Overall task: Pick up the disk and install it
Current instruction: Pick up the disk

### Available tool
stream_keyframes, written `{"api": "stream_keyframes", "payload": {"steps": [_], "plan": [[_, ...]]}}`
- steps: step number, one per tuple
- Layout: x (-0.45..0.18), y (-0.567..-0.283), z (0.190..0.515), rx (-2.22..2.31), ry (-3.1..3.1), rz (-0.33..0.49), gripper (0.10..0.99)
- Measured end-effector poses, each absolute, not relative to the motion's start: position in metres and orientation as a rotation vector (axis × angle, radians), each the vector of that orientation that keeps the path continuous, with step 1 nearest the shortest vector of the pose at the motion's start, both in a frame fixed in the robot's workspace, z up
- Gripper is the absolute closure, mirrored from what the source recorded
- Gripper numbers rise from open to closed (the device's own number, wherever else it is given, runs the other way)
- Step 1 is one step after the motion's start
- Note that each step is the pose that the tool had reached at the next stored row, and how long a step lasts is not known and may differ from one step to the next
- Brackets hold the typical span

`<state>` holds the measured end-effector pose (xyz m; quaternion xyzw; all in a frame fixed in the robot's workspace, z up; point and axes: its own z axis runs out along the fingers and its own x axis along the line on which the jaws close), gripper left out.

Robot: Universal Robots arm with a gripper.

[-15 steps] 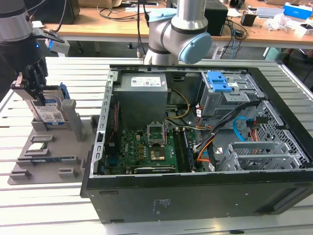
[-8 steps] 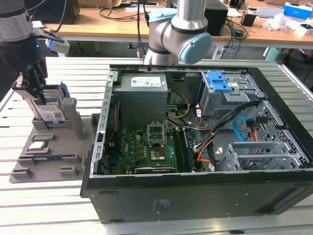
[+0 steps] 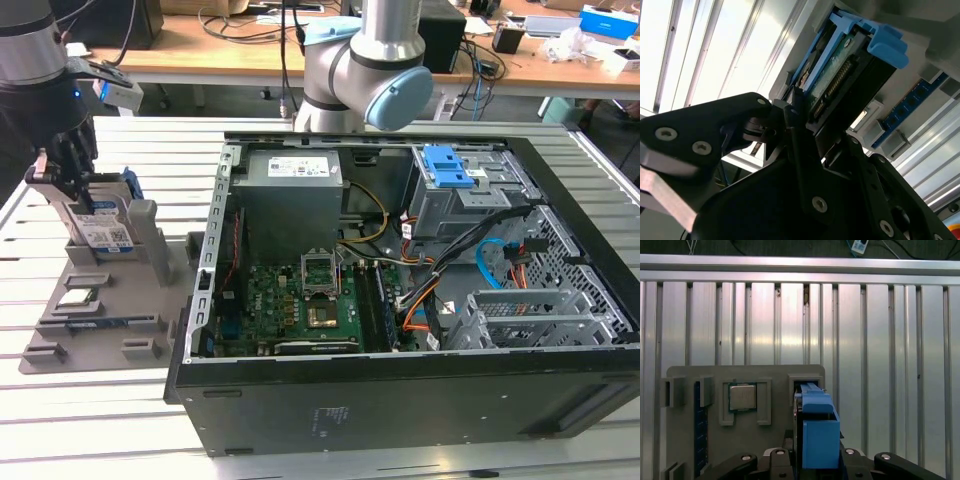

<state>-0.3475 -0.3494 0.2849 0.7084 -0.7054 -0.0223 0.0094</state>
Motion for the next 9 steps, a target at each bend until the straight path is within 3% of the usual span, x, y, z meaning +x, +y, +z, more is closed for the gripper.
{"api": "stream_keyframes", "payload": {"steps": [9], "plan": [[-0.3472, -0.3493, 0.2872, 2.212, -2.203, -0.070, 0.722]]}}
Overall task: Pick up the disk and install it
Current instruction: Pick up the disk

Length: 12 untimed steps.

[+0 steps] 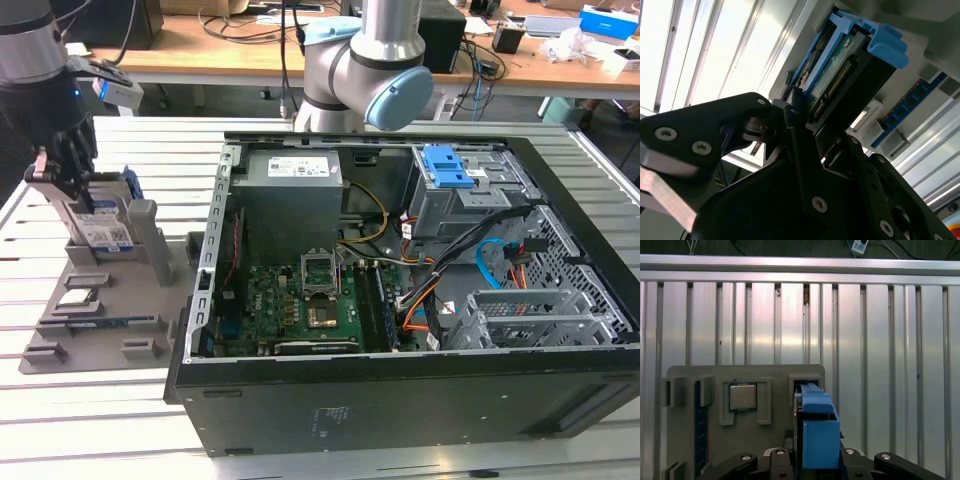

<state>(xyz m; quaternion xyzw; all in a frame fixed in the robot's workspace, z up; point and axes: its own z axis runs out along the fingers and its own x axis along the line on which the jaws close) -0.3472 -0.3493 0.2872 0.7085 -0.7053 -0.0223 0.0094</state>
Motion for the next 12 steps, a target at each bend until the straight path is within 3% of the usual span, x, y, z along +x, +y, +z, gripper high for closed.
{"api": "stream_keyframes", "payload": {"steps": [12], "plan": [[-0.347, -0.349, 0.307, 2.212, -2.203, -0.070, 0.722]]}}
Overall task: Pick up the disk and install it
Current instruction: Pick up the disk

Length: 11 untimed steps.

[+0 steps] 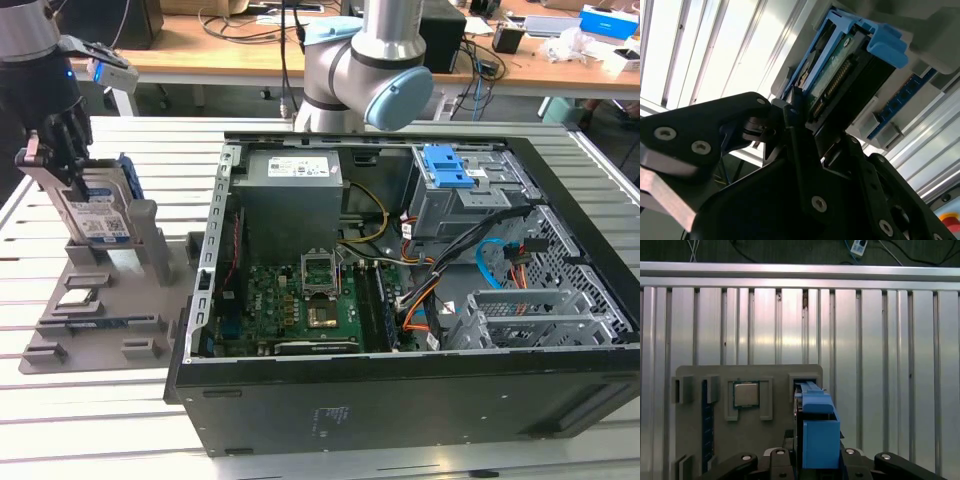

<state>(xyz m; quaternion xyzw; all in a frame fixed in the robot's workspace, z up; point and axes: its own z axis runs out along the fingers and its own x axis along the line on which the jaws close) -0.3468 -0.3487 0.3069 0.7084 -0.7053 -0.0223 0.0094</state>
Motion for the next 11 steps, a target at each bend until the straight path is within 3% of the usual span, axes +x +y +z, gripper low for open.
{"api": "stream_keyframes", "payload": {"steps": [11], "plan": [[-0.346, -0.348, 0.327, 2.212, -2.203, -0.070, 0.722]]}}
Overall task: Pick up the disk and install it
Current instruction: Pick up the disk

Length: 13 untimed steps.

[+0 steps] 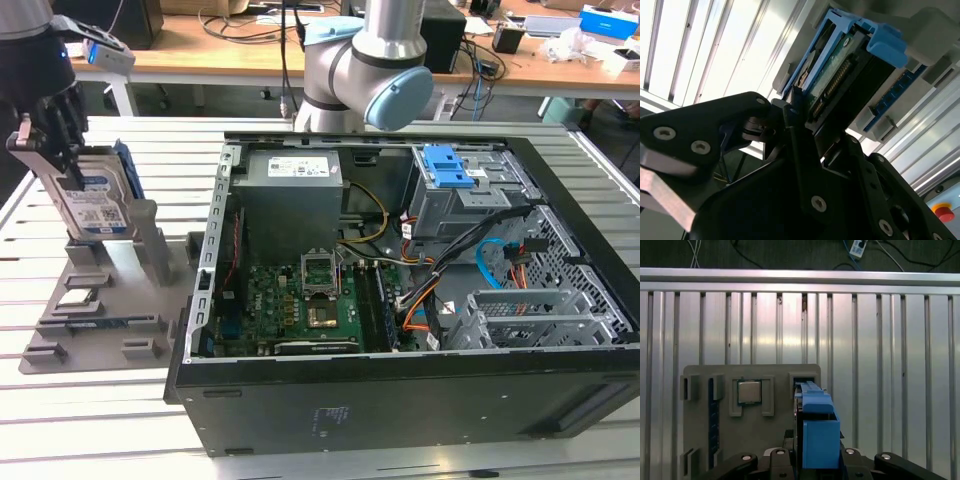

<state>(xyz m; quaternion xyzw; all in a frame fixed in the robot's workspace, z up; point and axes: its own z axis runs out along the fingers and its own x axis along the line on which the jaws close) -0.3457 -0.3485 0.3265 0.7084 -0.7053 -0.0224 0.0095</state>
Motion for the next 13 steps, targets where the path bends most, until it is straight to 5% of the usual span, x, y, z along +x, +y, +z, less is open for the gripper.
{"api": "stream_keyframes", "payload": {"steps": [13], "plan": [[-0.344, -0.348, 0.347, 2.212, -2.202, -0.071, 0.722]]}}
